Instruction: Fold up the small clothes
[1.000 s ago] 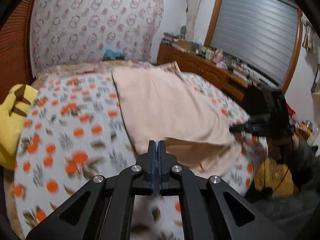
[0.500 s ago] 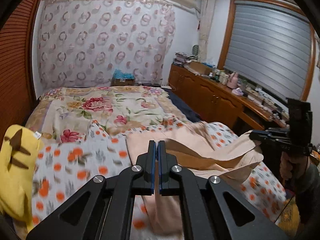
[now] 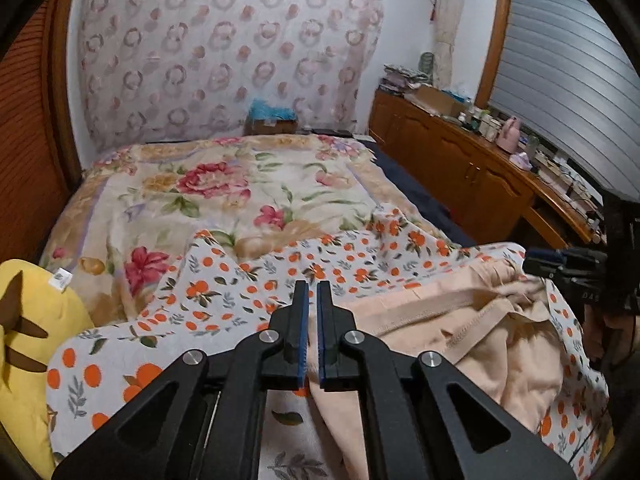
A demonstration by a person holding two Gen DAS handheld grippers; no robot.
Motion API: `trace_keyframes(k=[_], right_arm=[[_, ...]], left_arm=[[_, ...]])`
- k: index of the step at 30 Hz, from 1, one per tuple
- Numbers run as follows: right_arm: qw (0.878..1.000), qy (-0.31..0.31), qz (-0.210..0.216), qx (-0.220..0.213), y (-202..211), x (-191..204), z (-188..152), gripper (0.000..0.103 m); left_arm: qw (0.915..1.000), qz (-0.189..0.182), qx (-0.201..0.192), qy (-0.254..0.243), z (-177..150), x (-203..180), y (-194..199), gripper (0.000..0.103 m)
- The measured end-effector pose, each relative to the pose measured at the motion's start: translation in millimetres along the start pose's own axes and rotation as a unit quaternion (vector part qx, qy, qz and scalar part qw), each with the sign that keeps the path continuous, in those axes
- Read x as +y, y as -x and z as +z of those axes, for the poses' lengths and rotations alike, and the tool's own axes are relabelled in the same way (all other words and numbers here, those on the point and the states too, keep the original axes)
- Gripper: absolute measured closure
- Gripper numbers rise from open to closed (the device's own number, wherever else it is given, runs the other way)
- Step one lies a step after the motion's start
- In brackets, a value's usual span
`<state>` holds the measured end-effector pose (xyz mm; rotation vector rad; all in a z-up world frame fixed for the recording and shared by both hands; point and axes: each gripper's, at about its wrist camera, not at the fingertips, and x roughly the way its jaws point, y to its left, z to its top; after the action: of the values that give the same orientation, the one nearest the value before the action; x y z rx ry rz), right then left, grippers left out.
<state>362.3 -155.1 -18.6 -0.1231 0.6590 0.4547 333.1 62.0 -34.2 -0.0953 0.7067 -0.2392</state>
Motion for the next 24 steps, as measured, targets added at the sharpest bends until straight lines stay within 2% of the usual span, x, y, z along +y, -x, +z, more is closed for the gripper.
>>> trace_keyframes(k=[1,2,4,6,13,16,20,21,22,23,24], right_arm=[[1.000,0.001,0.002,-0.008,7.2,0.3,-1.2,0.056],[1.000,0.004,0.003,-0.013,15.4,2.9,-3.6,0.054],[1.000,0.012,0.013,-0.023,31.1,3.5,-12.9,0.044],[0.999,0.021,0.024,-0.028,41.1,4.7,-23.7,0.043],[0.995,0.075,0.062,0.011,21.3,21.0,-43.0,0.042],[0.994,0.091,0.051,0.026,-3.3,29.7,-37.3,0.042],[0.996,0.074,0.047,0.024,-23.2,17.3,-18.4,0.042],[0.996,0.070,0.050,0.023,-27.2,14.3,-12.8,0.044],[0.996,0.069,0.055,0.020,-28.3,13.5,-9.4,0.070],[0.995,0.068,0.066,0.021,-30.8,12.2,-7.4,0.084],[0.995,0.067,0.077,0.022,-34.0,9.5,-6.4,0.092]], left_arm=[[1.0000,-0.003,0.000,-0.005,-3.8,-0.8,3.2,0.072],[0.9999,-0.007,-0.001,-0.010,-6.0,-2.2,6.7,0.064],[0.9996,-0.018,0.002,-0.022,-11.3,-5.2,12.4,0.045],[0.9991,-0.027,0.014,-0.028,-17.4,-9.3,15.4,0.032],[0.9960,-0.032,0.041,-0.073,-43.9,-27.5,21.4,0.028],[0.9956,-0.031,0.051,-0.073,-43.9,-29.6,12.7,0.028],[0.9952,-0.034,0.060,-0.069,-38.7,-27.9,-5.4,0.028],[0.9951,-0.029,0.064,-0.070,-37.4,-26.3,-12.0,0.028],[0.9950,-0.026,0.065,-0.071,-36.6,-25.6,-15.4,0.028],[0.9948,-0.022,0.068,-0.073,-34.4,-24.5,-21.4,0.028],[0.9950,-0.016,0.067,-0.073,-31.6,-22.4,-26.7,0.028]])
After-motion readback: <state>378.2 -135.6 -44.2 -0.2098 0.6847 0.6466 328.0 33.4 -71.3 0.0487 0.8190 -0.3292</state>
